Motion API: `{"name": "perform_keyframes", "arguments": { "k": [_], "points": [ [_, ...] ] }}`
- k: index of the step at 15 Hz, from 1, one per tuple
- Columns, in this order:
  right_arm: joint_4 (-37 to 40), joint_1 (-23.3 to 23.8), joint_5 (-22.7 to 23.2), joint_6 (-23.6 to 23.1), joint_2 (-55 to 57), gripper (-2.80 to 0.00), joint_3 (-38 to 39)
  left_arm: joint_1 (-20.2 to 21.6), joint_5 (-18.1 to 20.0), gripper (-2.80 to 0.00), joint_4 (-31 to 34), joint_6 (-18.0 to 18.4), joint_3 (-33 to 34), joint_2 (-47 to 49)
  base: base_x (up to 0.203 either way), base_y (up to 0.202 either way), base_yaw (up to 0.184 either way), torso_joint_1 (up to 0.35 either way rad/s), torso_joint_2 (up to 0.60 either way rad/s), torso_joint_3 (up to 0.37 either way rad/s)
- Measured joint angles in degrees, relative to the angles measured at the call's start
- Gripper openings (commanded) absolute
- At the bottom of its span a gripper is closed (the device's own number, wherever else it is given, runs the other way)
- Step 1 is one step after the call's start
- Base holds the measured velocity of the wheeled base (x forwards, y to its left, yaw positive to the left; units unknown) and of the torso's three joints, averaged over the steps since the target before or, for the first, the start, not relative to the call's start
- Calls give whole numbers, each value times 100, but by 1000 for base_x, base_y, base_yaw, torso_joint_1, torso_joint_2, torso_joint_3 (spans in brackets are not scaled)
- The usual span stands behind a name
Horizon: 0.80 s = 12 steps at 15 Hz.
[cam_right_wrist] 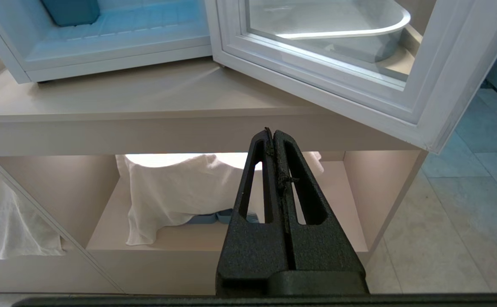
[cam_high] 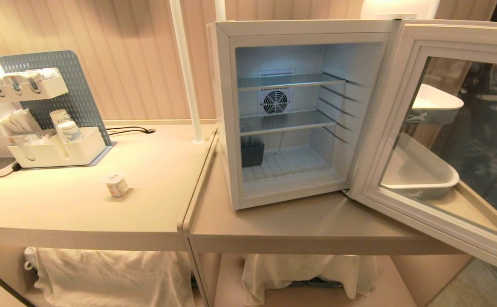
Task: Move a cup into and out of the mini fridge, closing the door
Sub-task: Put the yoghurt in the freezer
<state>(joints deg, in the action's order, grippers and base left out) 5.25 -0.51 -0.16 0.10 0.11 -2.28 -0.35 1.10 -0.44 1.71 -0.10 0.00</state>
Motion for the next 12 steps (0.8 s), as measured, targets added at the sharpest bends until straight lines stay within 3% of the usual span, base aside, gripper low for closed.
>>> {"name": "perform_keyframes", "arguments": {
  "k": [4, 12],
  "points": [
    [0, 0, 0, 0, 0, -280, -2, -2, 11, -280, -5, 18, 0, 0, 1, 74, -14, 2, 2, 3],
    [0, 2, 0, 1, 0, -280, 0, 0, 2, -280, -9, -4, 0, 0, 0, 193, 1, 1, 4, 4]
  ]
}}
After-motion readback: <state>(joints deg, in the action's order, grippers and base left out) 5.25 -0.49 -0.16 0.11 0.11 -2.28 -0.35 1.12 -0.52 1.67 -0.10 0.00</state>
